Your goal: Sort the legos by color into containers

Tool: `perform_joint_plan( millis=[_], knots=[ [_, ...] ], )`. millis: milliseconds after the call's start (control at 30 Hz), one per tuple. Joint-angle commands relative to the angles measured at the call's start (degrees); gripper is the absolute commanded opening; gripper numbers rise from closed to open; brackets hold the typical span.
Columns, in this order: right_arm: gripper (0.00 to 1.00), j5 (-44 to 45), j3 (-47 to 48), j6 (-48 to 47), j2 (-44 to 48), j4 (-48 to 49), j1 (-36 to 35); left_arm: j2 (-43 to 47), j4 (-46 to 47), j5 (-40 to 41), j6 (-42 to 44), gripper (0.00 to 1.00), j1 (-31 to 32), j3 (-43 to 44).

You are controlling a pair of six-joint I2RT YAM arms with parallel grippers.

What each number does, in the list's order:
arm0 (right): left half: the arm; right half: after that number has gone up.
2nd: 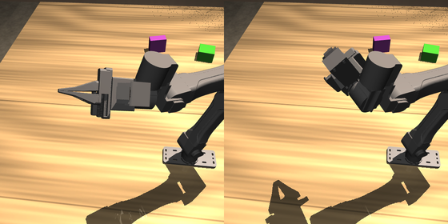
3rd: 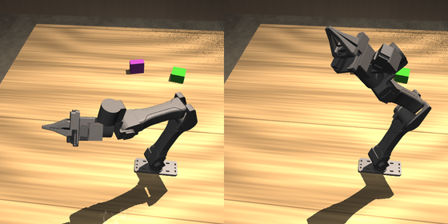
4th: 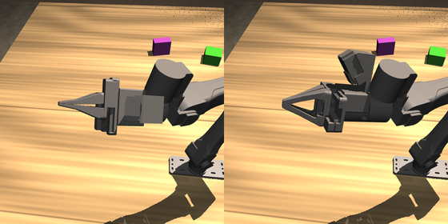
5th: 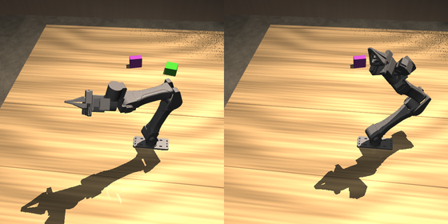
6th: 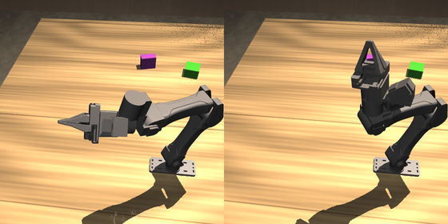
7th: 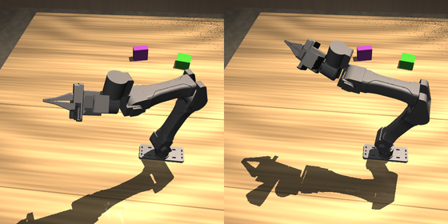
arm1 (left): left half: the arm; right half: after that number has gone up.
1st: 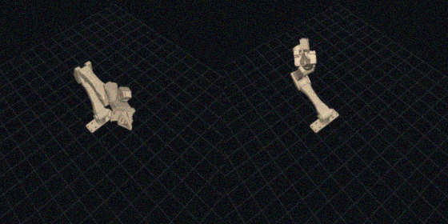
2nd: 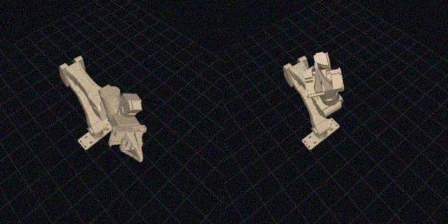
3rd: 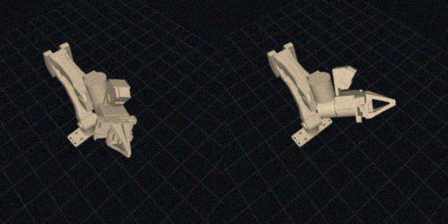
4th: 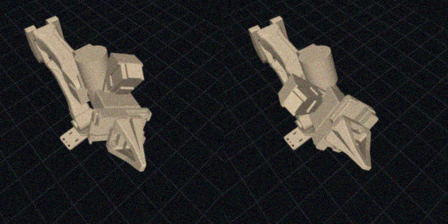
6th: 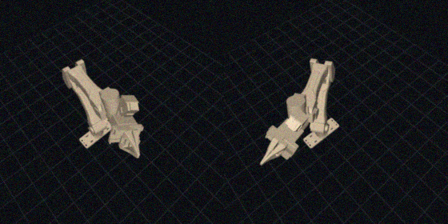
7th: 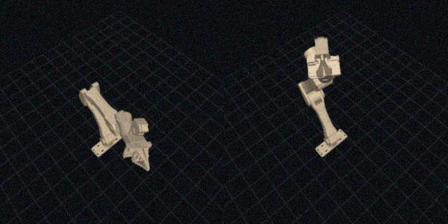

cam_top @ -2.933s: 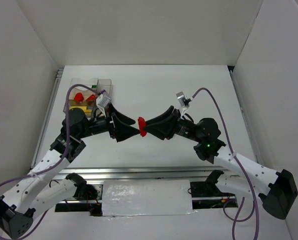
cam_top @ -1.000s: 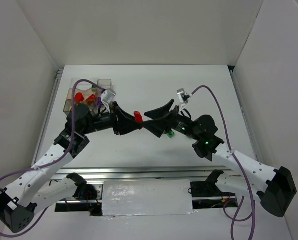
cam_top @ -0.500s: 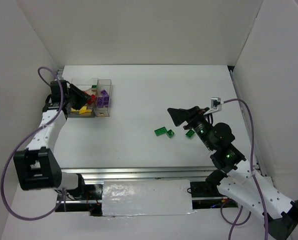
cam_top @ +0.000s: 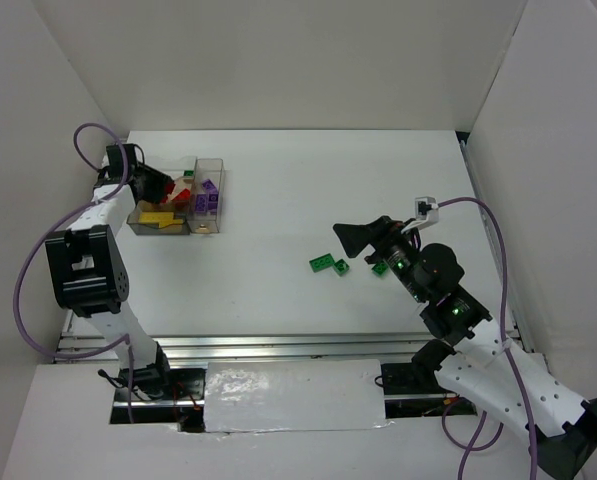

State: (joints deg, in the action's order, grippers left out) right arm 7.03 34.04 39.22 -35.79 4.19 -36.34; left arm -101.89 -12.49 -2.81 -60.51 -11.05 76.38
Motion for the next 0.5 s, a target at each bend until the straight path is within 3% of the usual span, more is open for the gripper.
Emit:
perform_joint_plan(
  millis=[0,67,100,233,333,400,467],
  knots=[
    [1.0,1.59,0.06,-1.95,0.2,-0.58,0.39,-0.77,2.82,-0.35,-2.94,0.23,-0.2,0.44],
    [1.0,1.5,0.06,-2.04,0.11,-0.76,0.3,-1.03,3.43,-0.36,-3.3,0.33,-0.2,0.18],
    [1.0,1.32,-0.2,-2.13,0.02,-0.5,0.3,-1.12,4.22,-0.53,-3.3,0.44,-0.2,-0.26],
    [1.0,0.18,-0.29,-2.4,-0.42,-0.4,0.3,-2.35,5.2,-1.14,-3.47,0.69,-0.81,0.7],
    [1.0,-0.35,-0.2,-2.57,-0.6,-0.67,0.39,-3.31,4.85,-1.67,-3.82,0.81,-1.34,1.49],
    [1.0,-0.26,-0.03,-2.75,-0.6,-1.02,0.39,-3.67,4.67,-2.46,-4.26,0.99,-1.87,1.49],
    [1.0,-0.08,-0.12,-2.92,-0.68,-1.2,0.39,-3.24,5.28,-3.17,-4.35,1.0,-2.13,0.97]
  ],
)
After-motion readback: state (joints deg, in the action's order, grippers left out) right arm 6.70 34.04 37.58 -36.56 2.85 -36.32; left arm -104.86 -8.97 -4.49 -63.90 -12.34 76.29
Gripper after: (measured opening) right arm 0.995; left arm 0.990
